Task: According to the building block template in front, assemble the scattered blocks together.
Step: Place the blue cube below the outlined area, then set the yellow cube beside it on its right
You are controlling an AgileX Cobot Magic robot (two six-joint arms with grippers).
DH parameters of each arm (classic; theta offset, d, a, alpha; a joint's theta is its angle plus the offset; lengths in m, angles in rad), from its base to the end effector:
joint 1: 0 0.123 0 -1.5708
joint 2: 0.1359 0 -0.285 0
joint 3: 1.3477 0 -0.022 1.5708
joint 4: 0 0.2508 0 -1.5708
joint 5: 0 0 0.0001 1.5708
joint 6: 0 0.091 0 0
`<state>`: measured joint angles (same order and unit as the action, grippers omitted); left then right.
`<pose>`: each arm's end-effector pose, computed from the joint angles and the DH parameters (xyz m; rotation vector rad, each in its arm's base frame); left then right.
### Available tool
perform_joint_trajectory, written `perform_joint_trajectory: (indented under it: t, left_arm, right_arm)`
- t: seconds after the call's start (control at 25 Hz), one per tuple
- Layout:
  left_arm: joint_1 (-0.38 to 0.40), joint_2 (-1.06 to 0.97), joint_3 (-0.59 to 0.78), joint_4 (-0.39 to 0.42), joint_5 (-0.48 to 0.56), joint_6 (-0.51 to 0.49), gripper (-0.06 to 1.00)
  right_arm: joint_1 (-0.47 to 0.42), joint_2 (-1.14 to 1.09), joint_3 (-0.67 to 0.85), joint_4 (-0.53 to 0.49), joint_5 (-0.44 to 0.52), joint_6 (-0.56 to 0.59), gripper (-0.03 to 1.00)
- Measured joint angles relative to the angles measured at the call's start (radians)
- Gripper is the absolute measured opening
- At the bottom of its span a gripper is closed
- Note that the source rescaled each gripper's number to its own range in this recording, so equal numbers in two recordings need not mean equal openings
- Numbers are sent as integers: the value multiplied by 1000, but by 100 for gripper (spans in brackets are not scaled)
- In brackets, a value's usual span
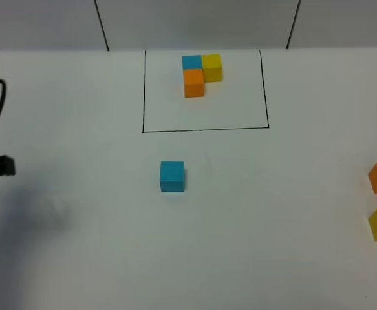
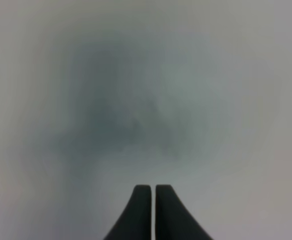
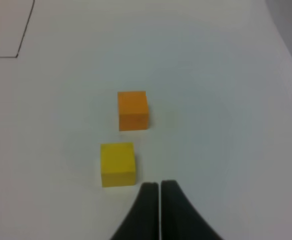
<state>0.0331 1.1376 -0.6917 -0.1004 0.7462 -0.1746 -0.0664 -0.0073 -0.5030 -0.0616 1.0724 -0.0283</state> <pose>0.2001 0.0004 0.2470 -0.3543 2.6553 -0.1594 -0.0072 -0.0045 0.2773 0.0426 2.0463 -0.1328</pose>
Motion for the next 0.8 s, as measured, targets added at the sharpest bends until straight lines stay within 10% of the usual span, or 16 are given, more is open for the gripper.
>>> perform_joint_trajectory:
  t: [0.32, 0.8]
  left_arm:
    - [207, -315, 95, 24, 241, 85, 0]
    - [218, -703, 181, 55, 319, 87, 0]
  right_arm:
    - [0, 0, 0, 0, 0, 0, 1]
    - [0, 0, 0, 0, 0, 0, 1]
